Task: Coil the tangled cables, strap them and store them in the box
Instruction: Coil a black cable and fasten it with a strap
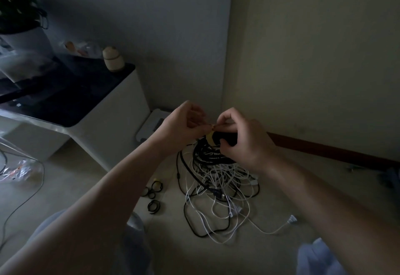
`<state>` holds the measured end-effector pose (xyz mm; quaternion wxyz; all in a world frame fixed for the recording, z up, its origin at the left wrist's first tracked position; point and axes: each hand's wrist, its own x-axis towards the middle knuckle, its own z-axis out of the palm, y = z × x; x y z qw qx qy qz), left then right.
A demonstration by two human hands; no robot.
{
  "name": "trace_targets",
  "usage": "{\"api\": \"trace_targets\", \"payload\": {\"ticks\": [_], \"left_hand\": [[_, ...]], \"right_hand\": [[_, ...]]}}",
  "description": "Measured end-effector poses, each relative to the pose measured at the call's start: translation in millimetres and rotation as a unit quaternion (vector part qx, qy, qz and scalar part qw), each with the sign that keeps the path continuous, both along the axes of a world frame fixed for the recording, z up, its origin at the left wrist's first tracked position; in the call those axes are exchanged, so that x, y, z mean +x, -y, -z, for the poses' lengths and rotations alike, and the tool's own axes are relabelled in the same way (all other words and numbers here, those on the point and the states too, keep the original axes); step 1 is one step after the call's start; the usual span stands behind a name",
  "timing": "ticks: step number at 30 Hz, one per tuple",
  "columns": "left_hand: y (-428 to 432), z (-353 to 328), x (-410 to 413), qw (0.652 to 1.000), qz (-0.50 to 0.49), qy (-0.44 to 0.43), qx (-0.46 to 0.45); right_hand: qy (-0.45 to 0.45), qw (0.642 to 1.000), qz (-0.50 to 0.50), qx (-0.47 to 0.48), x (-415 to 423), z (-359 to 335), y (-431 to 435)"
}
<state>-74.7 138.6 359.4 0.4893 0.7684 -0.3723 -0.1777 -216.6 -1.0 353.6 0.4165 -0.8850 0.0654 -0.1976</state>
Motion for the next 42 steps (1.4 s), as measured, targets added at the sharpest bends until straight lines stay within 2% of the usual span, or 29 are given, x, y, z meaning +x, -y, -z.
{"api": "trace_targets", "payload": {"ticks": [1,7,11,13,17,25,30,33,38,42], "left_hand": [[0,1,0,1.000,-0.016,0.012,-0.009],[-1,5,-11,0.977,-0.018,0.214,-0.008],[-2,8,-14,0.963,0.064,0.262,0.017],[-2,10,-14,0.958,0.069,0.277,0.025],[1,11,-16,0.955,0.029,0.294,-0.007],[4,0,-12,0.944,0.048,0.326,-0.015],[4,-2,-16,0.945,0.072,0.319,0.025],[5,-2,-20,0.947,0.095,0.303,0.045],[9,5,-23,0.942,0.118,0.300,0.097],[11,15,-20,0.965,0.092,0.226,0.095]], "right_hand": [[0.005,1.000,0.007,0.000,0,0,0],[0.033,0.998,0.054,0.025,3,4,0],[0.031,0.995,0.075,0.060,5,5,7],[0.027,0.995,0.077,0.063,6,4,10],[0.030,0.995,0.067,0.070,7,5,9],[0.046,0.992,0.066,0.096,8,2,16],[-0.086,0.994,-0.044,-0.043,7,-4,12],[-0.135,0.983,-0.024,-0.120,9,-2,7],[-0.202,0.969,0.028,-0.139,15,5,-1],[-0.233,0.962,0.014,-0.140,18,8,0]]}}
